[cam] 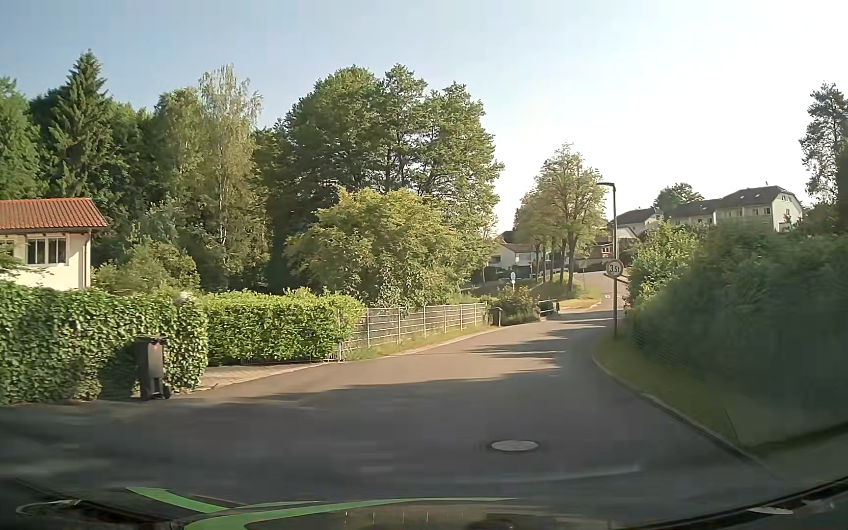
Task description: Follow the waypoints while adhering to traffic rules and regulations
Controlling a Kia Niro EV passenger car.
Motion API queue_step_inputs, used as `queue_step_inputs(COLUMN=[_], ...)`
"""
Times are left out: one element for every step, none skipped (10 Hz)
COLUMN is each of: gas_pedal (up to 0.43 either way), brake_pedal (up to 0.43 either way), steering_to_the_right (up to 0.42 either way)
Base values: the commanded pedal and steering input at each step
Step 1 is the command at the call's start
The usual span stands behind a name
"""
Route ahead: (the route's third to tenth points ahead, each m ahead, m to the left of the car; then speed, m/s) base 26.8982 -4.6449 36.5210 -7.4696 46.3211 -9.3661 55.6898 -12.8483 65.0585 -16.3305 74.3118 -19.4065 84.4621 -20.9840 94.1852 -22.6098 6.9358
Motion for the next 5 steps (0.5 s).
queue_step_inputs(gas_pedal=[0.0,0.0,0.0,0.02,0.02], brake_pedal=[0.0,0.0,0.0,0.0,0.0], steering_to_the_right=[0.051,0.054,0.055,0.055,0.055])
